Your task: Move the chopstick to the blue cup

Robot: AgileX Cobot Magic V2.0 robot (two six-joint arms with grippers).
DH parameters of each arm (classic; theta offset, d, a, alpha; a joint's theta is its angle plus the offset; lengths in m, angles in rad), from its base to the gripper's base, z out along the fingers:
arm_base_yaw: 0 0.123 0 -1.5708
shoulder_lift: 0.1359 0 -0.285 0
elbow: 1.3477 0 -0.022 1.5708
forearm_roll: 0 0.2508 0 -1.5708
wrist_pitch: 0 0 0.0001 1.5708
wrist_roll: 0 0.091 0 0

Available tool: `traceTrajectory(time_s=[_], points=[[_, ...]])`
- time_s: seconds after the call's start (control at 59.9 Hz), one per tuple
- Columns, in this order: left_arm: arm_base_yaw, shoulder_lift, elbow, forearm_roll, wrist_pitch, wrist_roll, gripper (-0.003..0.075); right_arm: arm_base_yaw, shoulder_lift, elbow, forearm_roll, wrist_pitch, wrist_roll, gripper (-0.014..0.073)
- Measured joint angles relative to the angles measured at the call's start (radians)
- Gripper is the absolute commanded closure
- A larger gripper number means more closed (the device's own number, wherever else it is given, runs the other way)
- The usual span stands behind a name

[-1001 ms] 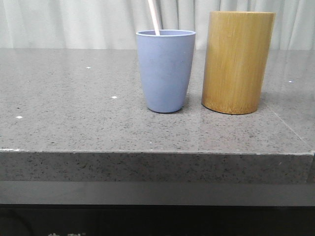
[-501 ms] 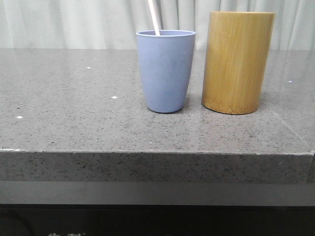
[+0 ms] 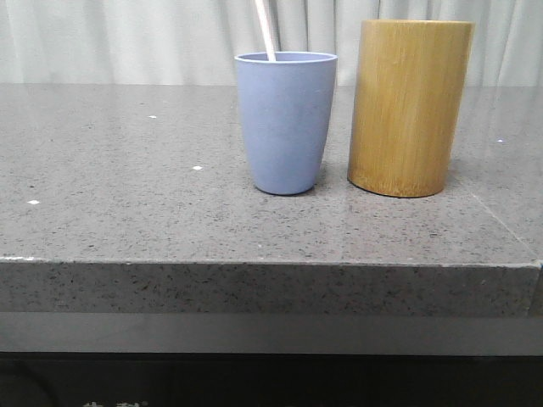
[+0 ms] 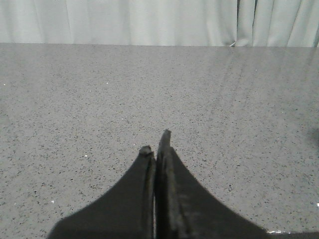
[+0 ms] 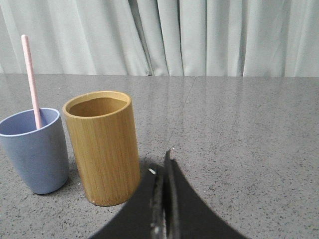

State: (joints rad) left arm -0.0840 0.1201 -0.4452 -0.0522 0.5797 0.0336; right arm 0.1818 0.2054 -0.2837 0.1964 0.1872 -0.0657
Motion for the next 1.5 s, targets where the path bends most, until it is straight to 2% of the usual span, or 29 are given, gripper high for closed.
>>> traceTrajectory(time_s=[0.884, 1.118, 1.502], points=[[-0.002, -0.006, 0.01, -0.005, -0.011, 0.0, 0.0739, 0.0, 0.0, 0.0, 0.005, -0.006, 0.002, 0.0662], [-0.002, -0.125, 0.127, -0.015, -0.105, 0.0, 0.0739, 0.0, 0.0, 0.0, 0.005, -0.006, 0.002, 0.0662], [-0.002, -0.125, 0.356, -0.017, -0.297, 0.0, 0.0739, 0.0, 0.0, 0.002, 0.007, -0.007, 0.002, 0.0662]])
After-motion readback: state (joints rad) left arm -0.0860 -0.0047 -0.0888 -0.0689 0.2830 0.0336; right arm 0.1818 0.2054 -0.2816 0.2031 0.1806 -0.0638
